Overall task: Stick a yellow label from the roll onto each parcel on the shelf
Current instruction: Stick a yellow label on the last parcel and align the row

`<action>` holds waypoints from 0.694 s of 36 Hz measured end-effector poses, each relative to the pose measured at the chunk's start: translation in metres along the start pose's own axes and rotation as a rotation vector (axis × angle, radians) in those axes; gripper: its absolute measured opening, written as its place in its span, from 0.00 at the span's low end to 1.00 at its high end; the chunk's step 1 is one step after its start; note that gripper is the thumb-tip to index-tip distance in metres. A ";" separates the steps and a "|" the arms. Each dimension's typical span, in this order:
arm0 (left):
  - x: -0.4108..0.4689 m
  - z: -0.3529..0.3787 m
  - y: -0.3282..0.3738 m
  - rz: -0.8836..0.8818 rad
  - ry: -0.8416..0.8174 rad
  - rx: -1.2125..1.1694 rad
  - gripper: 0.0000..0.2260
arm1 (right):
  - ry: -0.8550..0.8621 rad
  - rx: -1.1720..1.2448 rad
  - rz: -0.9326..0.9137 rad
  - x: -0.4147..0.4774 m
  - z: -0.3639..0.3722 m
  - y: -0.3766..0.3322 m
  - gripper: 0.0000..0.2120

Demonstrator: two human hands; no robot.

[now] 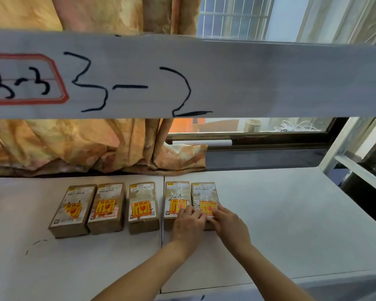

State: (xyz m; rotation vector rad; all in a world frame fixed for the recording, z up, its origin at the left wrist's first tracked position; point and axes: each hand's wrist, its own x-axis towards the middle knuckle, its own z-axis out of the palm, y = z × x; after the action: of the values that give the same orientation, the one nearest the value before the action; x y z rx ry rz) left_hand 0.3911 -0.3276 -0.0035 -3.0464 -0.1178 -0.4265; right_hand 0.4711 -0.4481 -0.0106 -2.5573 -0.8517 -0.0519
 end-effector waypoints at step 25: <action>-0.049 -0.030 -0.032 0.066 -0.043 -0.242 0.20 | -0.047 -0.252 -0.023 -0.006 -0.022 -0.003 0.17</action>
State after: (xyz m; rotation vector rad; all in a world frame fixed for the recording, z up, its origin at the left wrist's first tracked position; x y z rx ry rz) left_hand 0.3330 -0.3017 0.0132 -3.2862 0.0352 -0.3986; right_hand 0.4663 -0.4586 0.0096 -2.7925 -0.9450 -0.1132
